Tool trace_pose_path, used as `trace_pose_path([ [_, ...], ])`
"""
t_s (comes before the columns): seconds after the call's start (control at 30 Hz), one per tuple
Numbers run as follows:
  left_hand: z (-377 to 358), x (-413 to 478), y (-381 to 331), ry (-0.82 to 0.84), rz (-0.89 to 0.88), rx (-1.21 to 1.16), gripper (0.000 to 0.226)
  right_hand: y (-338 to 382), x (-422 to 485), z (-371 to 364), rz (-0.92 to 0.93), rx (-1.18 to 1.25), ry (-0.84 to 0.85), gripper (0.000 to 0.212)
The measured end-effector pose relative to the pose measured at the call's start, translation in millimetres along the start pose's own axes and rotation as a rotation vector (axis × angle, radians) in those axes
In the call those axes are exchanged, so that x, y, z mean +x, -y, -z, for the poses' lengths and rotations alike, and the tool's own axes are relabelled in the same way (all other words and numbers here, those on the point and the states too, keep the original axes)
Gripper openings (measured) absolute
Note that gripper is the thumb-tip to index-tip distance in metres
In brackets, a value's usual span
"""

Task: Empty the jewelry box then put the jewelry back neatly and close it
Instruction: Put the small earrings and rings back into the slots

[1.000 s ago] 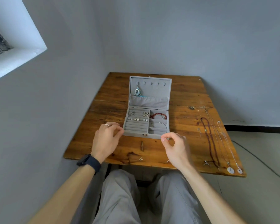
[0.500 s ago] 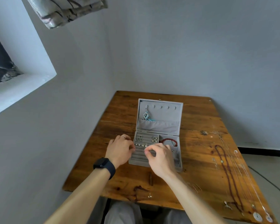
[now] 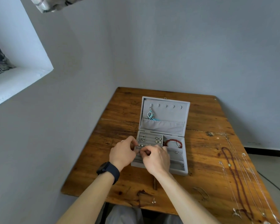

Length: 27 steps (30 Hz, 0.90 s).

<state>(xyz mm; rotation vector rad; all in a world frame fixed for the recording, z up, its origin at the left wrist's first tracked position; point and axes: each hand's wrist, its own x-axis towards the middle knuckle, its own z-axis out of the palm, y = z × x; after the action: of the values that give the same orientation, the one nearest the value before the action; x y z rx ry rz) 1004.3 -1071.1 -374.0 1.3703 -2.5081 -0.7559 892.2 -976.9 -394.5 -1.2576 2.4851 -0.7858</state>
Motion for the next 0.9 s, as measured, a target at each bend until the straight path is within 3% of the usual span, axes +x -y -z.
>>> trace_pose_path([
  [0.47,-16.3,-10.2,2.4,-0.105,0.182,-0.215,0.016,0.8,3.6,-10.0,-0.033,0.052,-0.095,0.016],
  [0.7,-12.6,-24.3,13.1,-0.015,0.098,-0.361,0.022,-14.5,-8.9,17.9,0.045,0.306,-0.029,0.013],
  [0.9,-15.7,-50.6,18.2,-0.021,0.075,-0.388,0.026,-35.3,-26.4,43.2,0.033,0.321,-0.046,0.014],
])
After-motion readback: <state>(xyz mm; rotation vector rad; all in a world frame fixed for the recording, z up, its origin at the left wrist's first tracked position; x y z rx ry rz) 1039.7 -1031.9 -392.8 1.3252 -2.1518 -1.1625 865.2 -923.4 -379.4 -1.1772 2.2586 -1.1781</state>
